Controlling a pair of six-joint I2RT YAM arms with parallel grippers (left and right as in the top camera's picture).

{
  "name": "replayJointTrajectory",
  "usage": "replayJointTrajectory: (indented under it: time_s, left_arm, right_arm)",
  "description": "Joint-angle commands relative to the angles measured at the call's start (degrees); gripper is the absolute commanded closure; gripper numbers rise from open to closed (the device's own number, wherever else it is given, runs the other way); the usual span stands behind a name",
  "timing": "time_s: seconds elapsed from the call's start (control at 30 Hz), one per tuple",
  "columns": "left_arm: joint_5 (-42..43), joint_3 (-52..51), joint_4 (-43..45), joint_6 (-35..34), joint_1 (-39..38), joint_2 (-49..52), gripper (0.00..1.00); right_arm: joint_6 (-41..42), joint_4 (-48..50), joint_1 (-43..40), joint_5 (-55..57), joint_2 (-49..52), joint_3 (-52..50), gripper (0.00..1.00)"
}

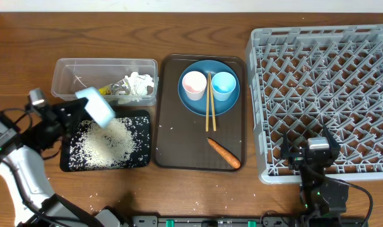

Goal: Sort waste into correct bins and load items into the dishwasher rack
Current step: 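Carry the empty bowl back and set it on the brown tray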

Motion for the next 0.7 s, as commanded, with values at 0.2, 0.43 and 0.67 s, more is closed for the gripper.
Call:
replayJointTrajectory:
  time_s: [0.2,0.43,0.67]
  left_arm:
    - [-28.5,1.6,5.1,-1.9,-23.7,-0.8,0.94]
    - [-55.8,2.3,6.1,-1.7,-45.0,-0.7,0.94]
    - [-65.3,2.3,5.5,-2.1,-55.6,-0.5,0.94]
  right_arm:
    - [-0.2,-0.2,-1.1,0.6,-0.2,-0.1,0.01]
    - [-0.2,-0.2,-1.1,0.6,-0.2,-0.1,0.01]
    - [-0.2,-0.2,-1.1,0.6,-0.2,-0.1,0.01]
